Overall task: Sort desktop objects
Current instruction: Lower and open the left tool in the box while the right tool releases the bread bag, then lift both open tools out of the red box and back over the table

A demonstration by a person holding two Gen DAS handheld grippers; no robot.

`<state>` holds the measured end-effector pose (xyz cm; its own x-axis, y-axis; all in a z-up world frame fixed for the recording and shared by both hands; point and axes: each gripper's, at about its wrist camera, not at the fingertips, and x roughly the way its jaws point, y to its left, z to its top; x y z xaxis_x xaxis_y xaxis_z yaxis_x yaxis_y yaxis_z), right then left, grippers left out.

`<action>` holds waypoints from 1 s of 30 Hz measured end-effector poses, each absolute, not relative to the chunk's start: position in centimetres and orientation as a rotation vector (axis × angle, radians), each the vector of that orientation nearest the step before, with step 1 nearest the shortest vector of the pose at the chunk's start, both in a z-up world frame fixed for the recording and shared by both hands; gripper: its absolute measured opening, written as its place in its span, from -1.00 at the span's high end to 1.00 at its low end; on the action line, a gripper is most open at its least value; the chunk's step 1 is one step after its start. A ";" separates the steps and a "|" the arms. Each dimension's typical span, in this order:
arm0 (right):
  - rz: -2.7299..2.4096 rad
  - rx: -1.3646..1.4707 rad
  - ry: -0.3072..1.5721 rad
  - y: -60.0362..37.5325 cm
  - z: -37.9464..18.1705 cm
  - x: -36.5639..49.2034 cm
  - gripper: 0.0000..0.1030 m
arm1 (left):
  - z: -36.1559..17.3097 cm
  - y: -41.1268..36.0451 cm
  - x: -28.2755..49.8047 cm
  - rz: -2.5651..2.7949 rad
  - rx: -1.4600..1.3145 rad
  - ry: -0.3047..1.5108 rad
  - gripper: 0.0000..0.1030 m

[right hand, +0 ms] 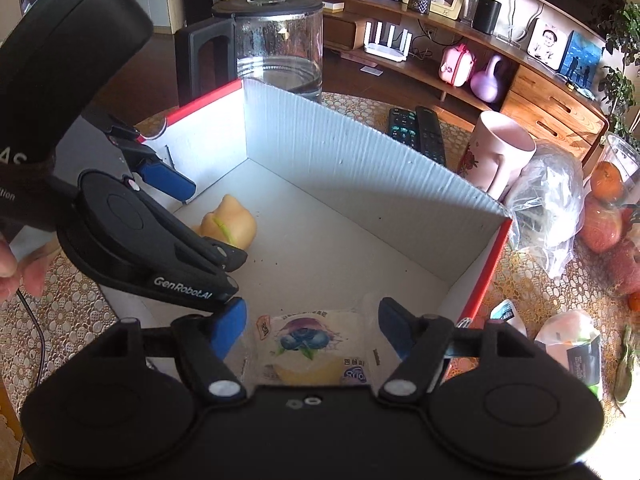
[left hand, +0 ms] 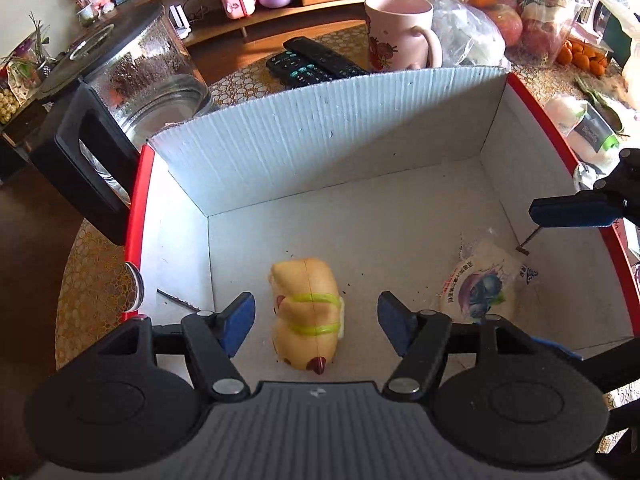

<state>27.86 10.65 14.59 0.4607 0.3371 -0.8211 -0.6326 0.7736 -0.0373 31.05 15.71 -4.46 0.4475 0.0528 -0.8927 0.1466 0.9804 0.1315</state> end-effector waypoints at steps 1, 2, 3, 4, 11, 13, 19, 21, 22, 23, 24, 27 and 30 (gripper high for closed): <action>0.620 -0.359 0.906 10.5 15.0 27.5 -0.41 | -4.1 15.6 30.8 -0.054 0.197 1.099 -0.30; 0.623 -0.357 0.900 10.2 15.4 27.3 -0.41 | -3.6 15.6 30.5 -0.050 0.193 1.088 -0.30; 0.626 -0.354 0.893 10.0 15.7 26.9 -0.41 | -3.3 15.7 30.3 -0.049 0.190 1.077 -0.30; 0.631 -0.350 0.884 9.8 16.1 26.6 -0.41 | -2.7 15.6 30.0 -0.050 0.187 1.065 -0.30; 0.635 -0.340 0.811 8.1 18.5 23.7 -0.41 | -0.2 14.5 27.4 -0.054 0.202 1.007 -0.30; 0.631 -0.337 0.794 7.6 19.1 22.9 -0.41 | 0.4 14.3 26.5 -0.055 0.200 0.997 -0.30; 0.635 -0.320 0.761 5.9 20.9 20.5 -0.42 | 1.9 13.4 23.8 -0.050 0.210 0.961 -0.30; 0.637 -0.303 0.755 5.1 21.5 19.9 -0.42 | 2.4 13.0 23.2 -0.049 0.206 0.950 -0.30; 0.639 -0.296 0.751 4.7 21.8 19.5 -0.42 | 2.7 12.8 22.7 -0.049 0.200 0.943 -0.30; 0.638 -0.291 0.747 4.2 22.1 19.2 -0.42 | 2.9 12.7 22.4 -0.053 0.195 0.936 -0.30; 0.638 -0.287 0.740 3.8 22.4 18.8 -0.42 | 3.2 12.5 22.0 -0.057 0.191 0.929 -0.30; 0.637 -0.273 0.724 2.1 23.4 17.9 -0.42 | 3.8 11.7 20.8 -0.070 0.187 0.907 -0.30; 0.632 -0.238 0.719 -0.2 24.3 17.1 -0.43 | 4.4 10.8 19.6 -0.088 0.189 0.884 -0.30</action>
<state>17.07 -0.23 24.28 0.5774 0.4558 -0.6774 -0.6134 0.7897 0.0085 19.55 10.77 4.42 0.6318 0.0019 -0.7751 0.1545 0.9796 0.1282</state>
